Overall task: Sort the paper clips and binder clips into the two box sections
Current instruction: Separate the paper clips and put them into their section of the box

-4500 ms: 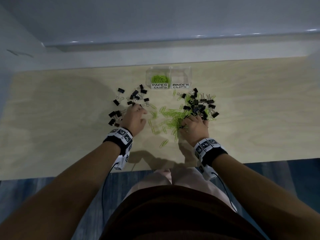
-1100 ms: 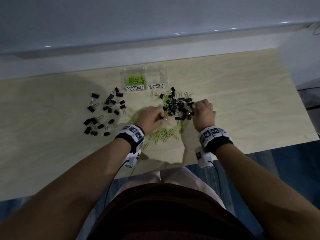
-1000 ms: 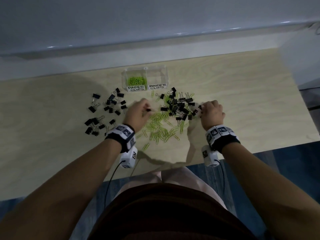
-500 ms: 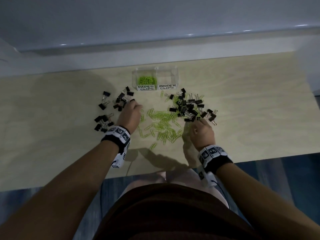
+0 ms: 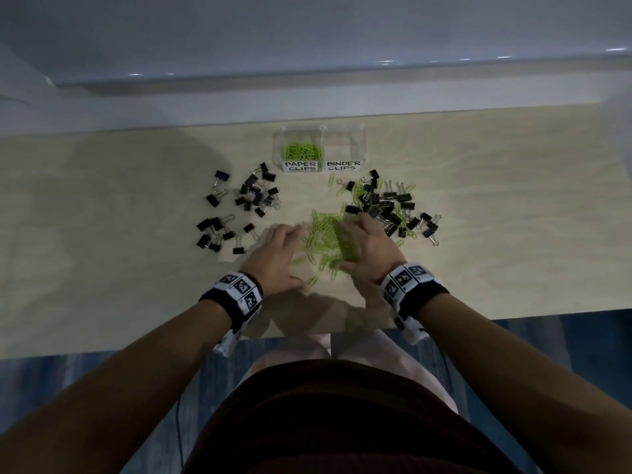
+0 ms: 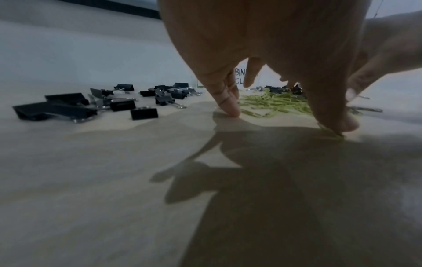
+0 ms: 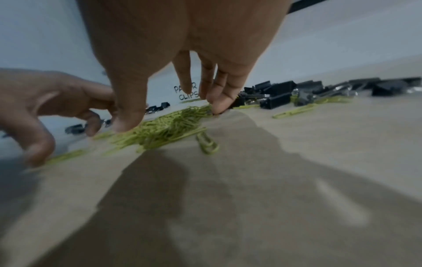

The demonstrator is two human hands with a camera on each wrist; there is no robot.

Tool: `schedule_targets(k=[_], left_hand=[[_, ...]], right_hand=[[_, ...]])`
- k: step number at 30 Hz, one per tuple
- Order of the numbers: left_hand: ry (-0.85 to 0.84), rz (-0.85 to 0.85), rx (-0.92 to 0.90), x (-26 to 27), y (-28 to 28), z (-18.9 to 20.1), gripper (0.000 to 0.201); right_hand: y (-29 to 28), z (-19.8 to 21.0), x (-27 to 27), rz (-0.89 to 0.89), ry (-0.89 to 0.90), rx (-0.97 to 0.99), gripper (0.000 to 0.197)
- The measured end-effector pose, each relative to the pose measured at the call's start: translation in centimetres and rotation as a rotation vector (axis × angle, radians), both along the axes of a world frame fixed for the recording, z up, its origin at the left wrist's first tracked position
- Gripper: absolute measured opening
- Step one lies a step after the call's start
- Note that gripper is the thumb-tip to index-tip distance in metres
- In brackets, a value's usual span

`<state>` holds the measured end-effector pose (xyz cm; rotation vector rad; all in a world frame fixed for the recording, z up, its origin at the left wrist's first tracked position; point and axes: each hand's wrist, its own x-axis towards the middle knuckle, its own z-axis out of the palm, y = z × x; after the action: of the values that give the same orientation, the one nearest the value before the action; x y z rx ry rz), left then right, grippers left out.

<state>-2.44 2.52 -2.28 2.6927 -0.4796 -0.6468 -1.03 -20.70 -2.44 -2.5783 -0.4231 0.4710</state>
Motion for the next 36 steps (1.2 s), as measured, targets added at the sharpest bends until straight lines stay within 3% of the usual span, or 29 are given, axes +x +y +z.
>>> schedule_targets(k=[2,4,7,12,16,22,26,31,36], left_hand=[[0.012,0.039,0.015,-0.1,-0.4,-0.3,0.116],[0.008,0.124,-0.021,0.6,-1.4,-0.3,0.107],[-0.037,0.180,-0.069,2.2,-3.0,-0.4,0.083],[-0.065,0.105,-0.128,4.4,-4.7,-0.4,0.046],[-0.063,0.069,-0.103,5.7,-4.7,0.2,0.027],[-0.071,0.122,-0.191,6.4,-3.0,0.7,0.017],[-0.014,0.262,-0.368,7.3,-1.7,2.5,0.016],[-0.102,0.476,-0.536,10.4,-0.4,5.1,0.015],[-0.257,0.653,-0.634,14.2,0.1,6.1,0.012]], right_hand=[[0.3,0.3,0.6,0.092,0.054,-0.139,0.104],[1.0,0.4,1.3,0.105,0.070,-0.199,0.107],[1.9,0.6,2.2,0.100,0.073,-0.226,0.089],[2.6,1.1,3.4,0.078,-0.008,-0.173,0.043],[2.2,1.1,3.9,0.074,-0.075,-0.129,0.037],[0.9,1.4,5.0,-0.059,-0.108,0.091,0.014],[0.6,3.2,6.7,-0.289,0.034,0.246,0.009],[3.1,5.8,12.0,-0.425,0.005,0.427,0.009],[7.5,6.1,17.3,-0.394,-0.059,0.349,0.010]])
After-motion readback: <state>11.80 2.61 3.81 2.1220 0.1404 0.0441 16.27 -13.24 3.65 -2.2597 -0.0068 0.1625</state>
